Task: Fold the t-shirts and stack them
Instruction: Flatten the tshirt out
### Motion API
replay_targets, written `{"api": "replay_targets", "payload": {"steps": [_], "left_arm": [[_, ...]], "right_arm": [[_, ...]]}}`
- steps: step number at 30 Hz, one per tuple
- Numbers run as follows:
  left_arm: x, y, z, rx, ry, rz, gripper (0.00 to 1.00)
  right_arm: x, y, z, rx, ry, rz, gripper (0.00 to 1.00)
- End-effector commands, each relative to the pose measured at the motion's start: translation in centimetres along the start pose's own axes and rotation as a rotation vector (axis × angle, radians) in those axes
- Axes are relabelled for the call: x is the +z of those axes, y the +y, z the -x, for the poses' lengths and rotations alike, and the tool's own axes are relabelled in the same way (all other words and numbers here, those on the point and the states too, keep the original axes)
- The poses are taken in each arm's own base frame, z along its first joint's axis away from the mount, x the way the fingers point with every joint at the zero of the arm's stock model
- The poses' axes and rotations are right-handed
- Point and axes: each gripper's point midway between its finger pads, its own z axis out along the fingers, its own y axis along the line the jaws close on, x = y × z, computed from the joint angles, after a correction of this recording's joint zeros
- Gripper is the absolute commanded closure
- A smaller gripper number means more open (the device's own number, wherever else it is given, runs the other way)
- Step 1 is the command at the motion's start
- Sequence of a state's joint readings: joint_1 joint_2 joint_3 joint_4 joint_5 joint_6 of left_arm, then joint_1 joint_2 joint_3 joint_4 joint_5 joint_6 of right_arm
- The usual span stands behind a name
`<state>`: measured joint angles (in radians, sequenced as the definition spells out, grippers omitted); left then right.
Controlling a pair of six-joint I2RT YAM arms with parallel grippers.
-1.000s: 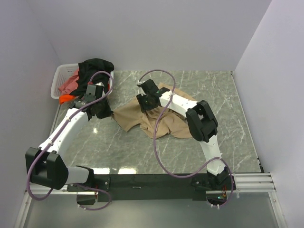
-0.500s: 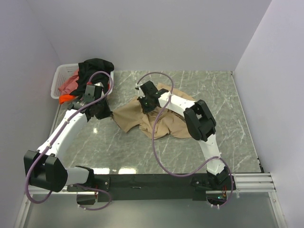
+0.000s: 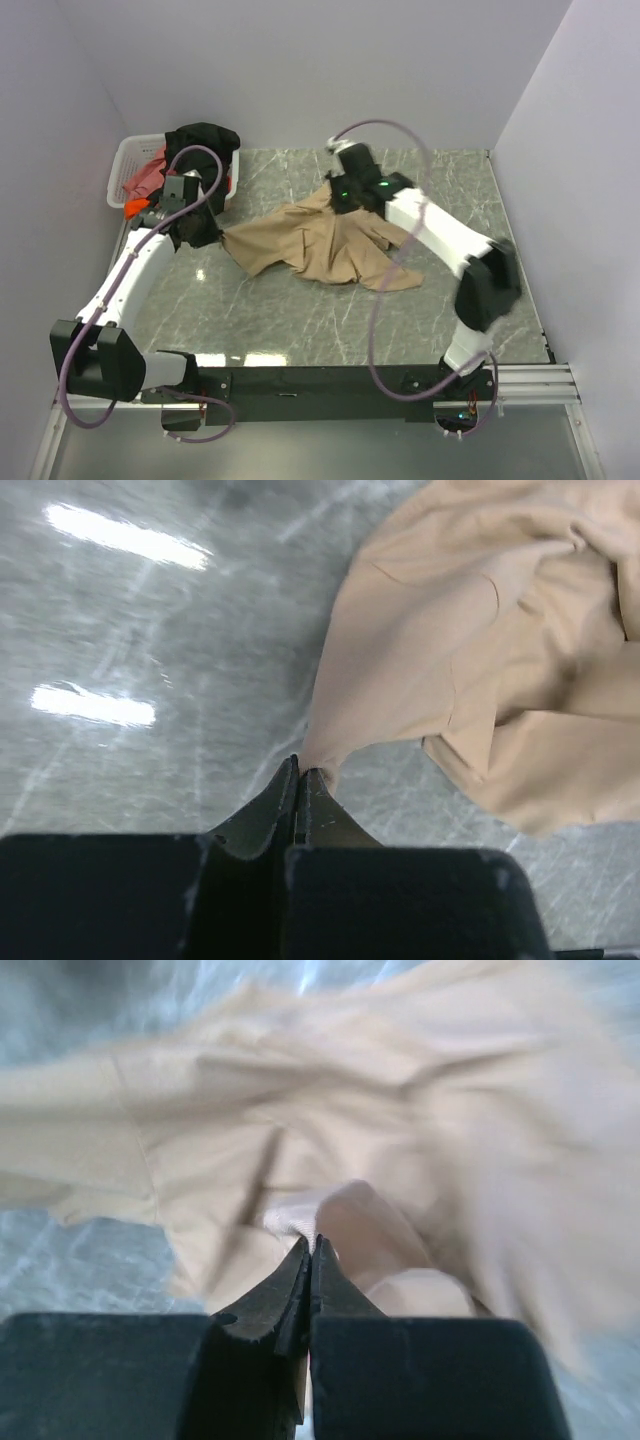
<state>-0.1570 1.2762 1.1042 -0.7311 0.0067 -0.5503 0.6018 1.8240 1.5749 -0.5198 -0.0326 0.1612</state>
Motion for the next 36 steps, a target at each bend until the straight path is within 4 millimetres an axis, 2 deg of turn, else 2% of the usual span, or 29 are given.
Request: {"api": "replay_targets", "payload": {"steps": [1, 2, 3, 5, 6, 7, 8, 9, 10, 11, 12, 13, 14, 15, 16, 17, 20, 22, 23, 26, 29, 33, 36], "left_arm": [[-1.5, -0.1, 3.5, 0.007, -0.078, -0.021, 1.0], [-1.9, -0.1, 4.0, 0.002, -0.085, -0.035, 1.0], [-2.3, -0.1, 4.4, -0.002, -0.094, -0.041, 1.0], [-3.6, -0.4, 5.7, -0.006, -0.127, -0.056, 1.0], [-4.0, -0.3, 6.1, -0.013, -0.138, -0.052, 1.0], [-4.6, -0.4, 6.6, -0.022, -0.156, -0.053, 1.0], [-5.1, 0.1, 6.9, -0.037, -0.175, -0.04, 1.0], [-5.3, 0.5, 7.0, -0.047, -0.186, -0.033, 1.0], [-5.0, 1.2, 6.7, -0.069, -0.182, -0.018, 1.0], [-4.9, 1.5, 6.6, -0.076, -0.191, -0.019, 1.0], [-4.1, 2.2, 5.6, -0.083, -0.164, -0.003, 1.0], [-3.9, 2.4, 5.1, -0.087, -0.155, 0.003, 1.0], [-3.4, 2.6, 4.5, -0.089, -0.136, 0.009, 1.0], [-3.1, 2.8, 4.1, -0.091, -0.124, 0.013, 1.0], [-2.4, 3.2, 3.1, -0.093, -0.1, 0.022, 1.0], [-2.4, 4.1, 3.2, -0.112, -0.105, 0.038, 1.0], [-1.8, 5.2, 2.9, -0.111, -0.098, 0.077, 1.0], [-1.7, 5.5, 3.0, -0.1, -0.097, 0.09, 1.0], [-1.6, 5.9, 3.2, -0.102, -0.094, 0.098, 1.0], [-1.4, 6.0, 3.6, -0.087, -0.092, 0.1, 1.0], [-1.2, 5.8, 3.7, -0.085, -0.085, 0.087, 1.0], [-1.0, 5.8, 3.4, -0.09, -0.079, 0.079, 1.0], [-0.7, 6.0, 2.6, -0.091, -0.058, 0.078, 1.0]], "right_arm": [[-9.7, -2.5, 3.8, 0.066, -0.195, -0.114, 1.0], [-11.0, -3.1, 3.3, 0.076, -0.199, -0.137, 1.0], [-14.3, -3.9, 3.3, 0.089, -0.238, -0.176, 1.0], [-17.2, -4.6, 2.6, 0.117, -0.26, -0.213, 1.0], [-20.1, -5.4, 1.9, 0.134, -0.279, -0.252, 1.0], [-21.5, -5.6, 1.3, 0.165, -0.289, -0.265, 1.0], [-22.3, -5.9, -0.4, 0.179, -0.252, -0.283, 1.0], [-24.1, -6.2, -1.2, 0.204, -0.27, -0.287, 1.0], [-24.4, -6.0, -2.4, 0.255, -0.253, -0.274, 1.0], [-23.9, -5.8, -4.5, 0.275, -0.201, -0.264, 1.0], [-24.4, -5.1, -6.2, 0.323, -0.177, -0.234, 1.0], [-24.0, -4.0, -7.8, 0.346, -0.134, -0.181, 1.0], [-23.0, -3.4, -10.3, 0.366, -0.066, -0.166, 1.0], [-23.2, -2.6, -11.8, 0.393, -0.043, -0.133, 1.0], [-23.1, -0.6, -13.2, 0.43, 0.002, -0.074, 0.99], [-22.5, 0.0, -15.2, 0.442, 0.053, -0.065, 0.94], [-23.3, 2.0, -18.8, 0.497, 0.148, -0.03, 0.82], [-24.2, 2.2, -20.8, 0.532, 0.206, -0.047, 0.75], [-24.7, 2.2, -22.2, 0.515, 0.245, -0.06, 0.68], [-25.5, 1.7, -23.0, 0.535, 0.251, -0.086, 0.55], [-25.0, 1.8, -23.3, 0.538, 0.258, -0.092, 0.5], [-23.2, 3.4, -23.9, 0.526, 0.288, -0.058, 0.48], [-21.8, 4.3, -25.5, 0.498, 0.339, -0.053, 0.48]]}}
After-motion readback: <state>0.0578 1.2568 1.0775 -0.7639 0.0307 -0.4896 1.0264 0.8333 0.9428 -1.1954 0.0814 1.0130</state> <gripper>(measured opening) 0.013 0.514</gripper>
